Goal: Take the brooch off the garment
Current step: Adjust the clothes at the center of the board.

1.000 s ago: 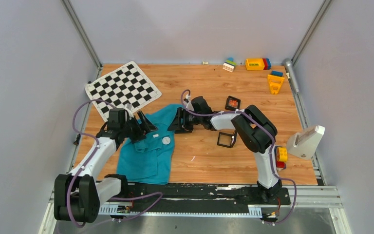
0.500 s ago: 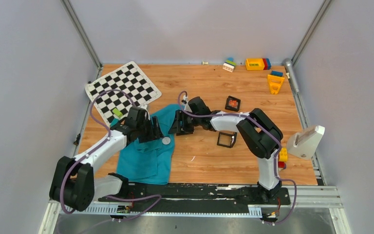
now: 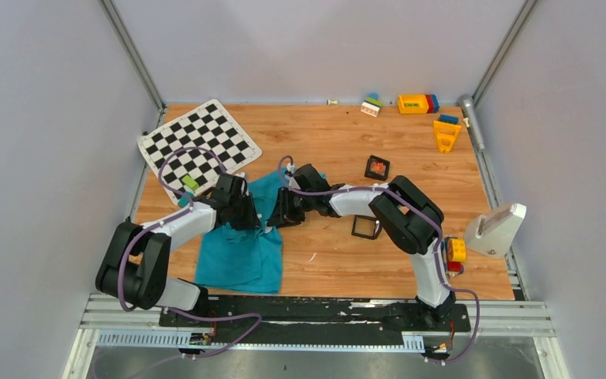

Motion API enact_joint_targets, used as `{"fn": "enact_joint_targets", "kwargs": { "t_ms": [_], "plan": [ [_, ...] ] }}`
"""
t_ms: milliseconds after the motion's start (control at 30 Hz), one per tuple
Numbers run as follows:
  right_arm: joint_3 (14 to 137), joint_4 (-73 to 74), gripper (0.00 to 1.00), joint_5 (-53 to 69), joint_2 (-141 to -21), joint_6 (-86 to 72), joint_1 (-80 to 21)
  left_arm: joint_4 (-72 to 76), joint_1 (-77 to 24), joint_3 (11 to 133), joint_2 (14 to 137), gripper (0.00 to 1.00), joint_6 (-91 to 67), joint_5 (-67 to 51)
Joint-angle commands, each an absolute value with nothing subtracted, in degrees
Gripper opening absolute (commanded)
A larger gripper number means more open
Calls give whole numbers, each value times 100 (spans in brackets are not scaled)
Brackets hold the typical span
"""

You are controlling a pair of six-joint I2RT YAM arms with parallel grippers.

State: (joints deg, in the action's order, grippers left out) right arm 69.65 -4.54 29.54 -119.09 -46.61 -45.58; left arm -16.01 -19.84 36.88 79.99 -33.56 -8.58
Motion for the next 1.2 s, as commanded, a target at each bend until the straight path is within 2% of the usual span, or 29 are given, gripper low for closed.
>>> {"fn": "enact_joint_targets", "kwargs": {
  "t_ms": [0, 167, 267, 433, 633, 700, 733, 800, 967, 1167],
  "plan": [
    [7004, -855, 26, 3084, -11902, -4917, -4592, -1339, -2004, 3528, 8198, 24, -3297, -849],
    [6809, -941, 15, 3009, -11526, -4936, -4581, -1337, -2004, 3520, 8135, 13, -3278, -852],
    [6603, -1144, 2, 3033, -11303, -4998, -4571, -1317, -2004, 3488, 8051, 12, -3268, -887],
    [6383, -1137, 0, 2944, -10884, -4919, -4557, -1416, -2004, 3463, 7789, 19, -3135, -1070],
    [6375, -540, 0, 2685, -10519, -4674, -4527, -1951, -2019, 3514, 6928, 31, -3003, -678],
    [6355, -530, 0, 2742, -10444, -4667, -4526, -2110, -2102, 3553, 6649, 42, -2992, -577],
    [6347, -516, 0, 2764, -10415, -4659, -4530, -2202, -2141, 3575, 6455, 53, -2983, -478],
    [6341, -478, 0, 2775, -10362, -4656, -4527, -2315, -2275, 3586, 6165, 61, -2976, -326],
    [6328, -448, 0, 2827, -10279, -4647, -4527, -2471, -2612, 3595, 5732, 62, -3011, -206],
    [6314, -448, 0, 2821, -10275, -4666, -4531, -2673, -3476, 3843, 6104, 61, -3194, 593]
  ]
}}
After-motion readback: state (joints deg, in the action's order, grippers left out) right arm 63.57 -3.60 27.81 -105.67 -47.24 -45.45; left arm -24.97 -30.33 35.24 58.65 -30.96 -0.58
